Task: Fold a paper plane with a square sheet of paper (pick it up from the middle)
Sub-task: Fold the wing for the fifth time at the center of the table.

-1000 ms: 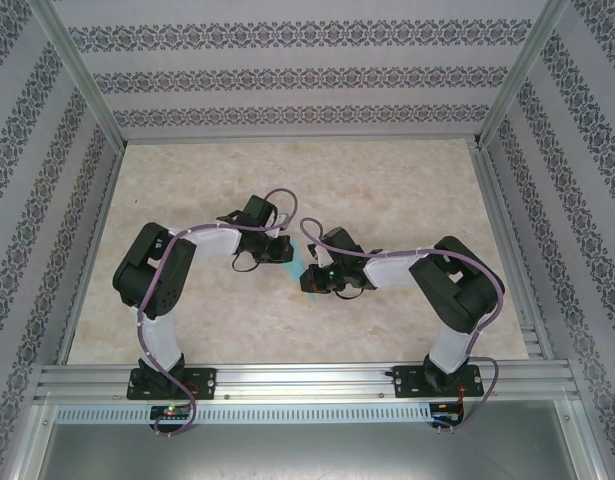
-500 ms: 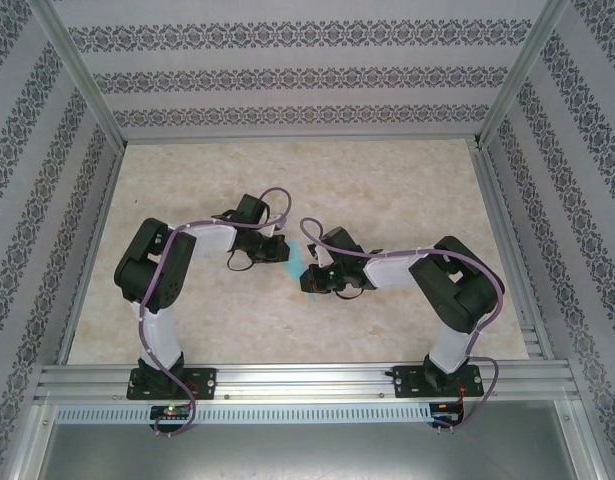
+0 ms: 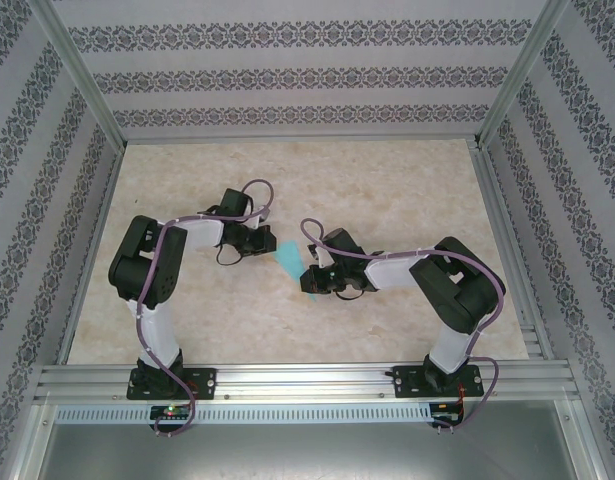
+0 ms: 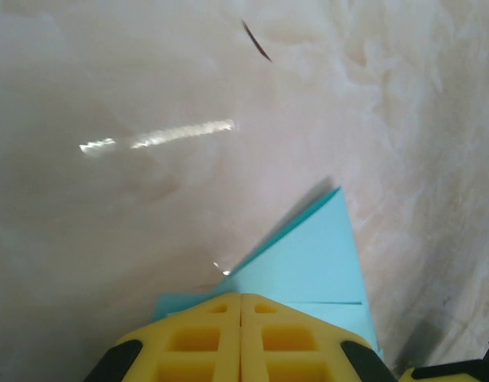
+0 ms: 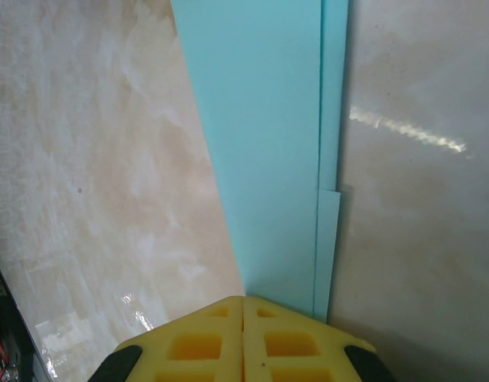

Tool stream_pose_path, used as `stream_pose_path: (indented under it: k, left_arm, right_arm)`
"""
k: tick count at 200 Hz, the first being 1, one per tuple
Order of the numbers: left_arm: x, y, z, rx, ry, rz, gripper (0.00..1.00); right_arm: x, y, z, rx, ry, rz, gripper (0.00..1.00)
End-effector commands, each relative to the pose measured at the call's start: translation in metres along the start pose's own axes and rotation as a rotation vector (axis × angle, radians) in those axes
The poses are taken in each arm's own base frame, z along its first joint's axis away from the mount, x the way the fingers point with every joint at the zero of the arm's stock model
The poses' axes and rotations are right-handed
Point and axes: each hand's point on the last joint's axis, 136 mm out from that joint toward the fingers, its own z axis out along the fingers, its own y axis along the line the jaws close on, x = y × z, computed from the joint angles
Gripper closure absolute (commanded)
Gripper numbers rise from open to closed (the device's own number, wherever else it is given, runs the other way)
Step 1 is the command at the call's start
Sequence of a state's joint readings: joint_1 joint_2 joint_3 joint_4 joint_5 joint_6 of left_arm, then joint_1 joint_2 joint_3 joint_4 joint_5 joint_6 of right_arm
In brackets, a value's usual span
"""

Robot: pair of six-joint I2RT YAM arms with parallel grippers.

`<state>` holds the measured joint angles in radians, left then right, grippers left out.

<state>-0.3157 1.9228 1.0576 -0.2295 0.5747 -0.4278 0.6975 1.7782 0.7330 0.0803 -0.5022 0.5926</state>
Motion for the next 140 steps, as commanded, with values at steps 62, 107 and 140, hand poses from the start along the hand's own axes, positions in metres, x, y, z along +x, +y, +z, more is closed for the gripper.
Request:
stream_pose_path:
  k: [62,107,140]
  left_arm:
    - [-0.033,0.073,-0.013,-0.177,-0.196,-0.159,0.94]
    - [-0.047,0.081,-0.027,-0.225,-0.23,-0.18,0.94]
    - [-0.057,0.069,-0.041,-0.214,-0.25,-0.156,0.94]
  right_arm:
    - [0.102,-0.091,-0.002,0.316,0.268,0.198,0.93]
    - [0.102,-0.091,-0.002,0.316,0.261,0.202,0.93]
    - [0.099,-0.089,-0.001,0.311,0.253,0.202,0.93]
